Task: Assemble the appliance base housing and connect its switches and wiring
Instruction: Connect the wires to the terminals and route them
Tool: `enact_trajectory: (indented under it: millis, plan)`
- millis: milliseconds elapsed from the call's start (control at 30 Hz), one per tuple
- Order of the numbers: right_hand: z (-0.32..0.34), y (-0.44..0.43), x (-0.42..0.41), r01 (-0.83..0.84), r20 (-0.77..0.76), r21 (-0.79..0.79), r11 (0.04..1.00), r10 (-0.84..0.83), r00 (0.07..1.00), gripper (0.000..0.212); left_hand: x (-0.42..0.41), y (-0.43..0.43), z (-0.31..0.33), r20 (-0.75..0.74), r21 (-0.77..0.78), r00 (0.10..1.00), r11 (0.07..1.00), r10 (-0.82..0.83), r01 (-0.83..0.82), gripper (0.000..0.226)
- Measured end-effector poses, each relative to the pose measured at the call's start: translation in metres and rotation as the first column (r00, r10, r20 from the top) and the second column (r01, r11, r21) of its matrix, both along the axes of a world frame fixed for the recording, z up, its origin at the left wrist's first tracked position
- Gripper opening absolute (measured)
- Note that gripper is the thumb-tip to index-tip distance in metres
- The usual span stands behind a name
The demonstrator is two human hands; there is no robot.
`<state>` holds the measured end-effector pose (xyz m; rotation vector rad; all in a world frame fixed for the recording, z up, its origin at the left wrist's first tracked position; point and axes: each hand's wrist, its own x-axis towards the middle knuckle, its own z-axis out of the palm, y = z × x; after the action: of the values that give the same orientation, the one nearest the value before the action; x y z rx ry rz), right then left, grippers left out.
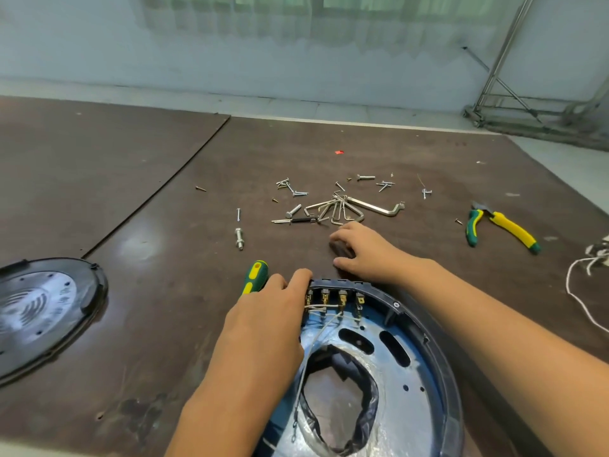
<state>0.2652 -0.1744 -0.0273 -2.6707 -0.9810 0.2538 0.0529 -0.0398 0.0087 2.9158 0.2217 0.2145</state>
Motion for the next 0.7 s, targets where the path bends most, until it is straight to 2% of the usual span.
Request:
enact_trajectory:
  millis: [133,267,400,500,700]
  plan:
    - [-0.004,0.004,0.007,0.068,0.064,-0.095,0.993,-0.062,0.996,0.050,0.003,0.002,-0.001,-0.036,0.021,0.998,0.998,0.053,-0.052,0.057]
    - [0.000,0.000,0.014,0.126,0.062,-0.057,0.990,-0.122,0.991,0.052,0.005,0.002,0.001,-0.051,0.065,0.995,0.994,0.087,-0.084,0.050]
    - [0.018,-0.003,0.011,0.078,0.020,-0.121,0.990,-0.076,0.997,0.038,0.003,0.007,0.008,-0.051,0.077,0.992,0.990,0.119,-0.115,0.040]
    - [0.027,-0.020,0.000,0.061,-0.035,-0.095,0.994,-0.065,0.997,0.030,0.002,0.016,0.014,-0.094,0.038,0.991,0.995,0.095,-0.092,0.042]
    - [0.014,-0.057,-0.041,0.040,-0.019,-0.035,0.999,-0.040,0.999,0.038,0.001,0.025,0.012,-0.187,0.076,0.980,0.996,0.067,-0.054,0.051]
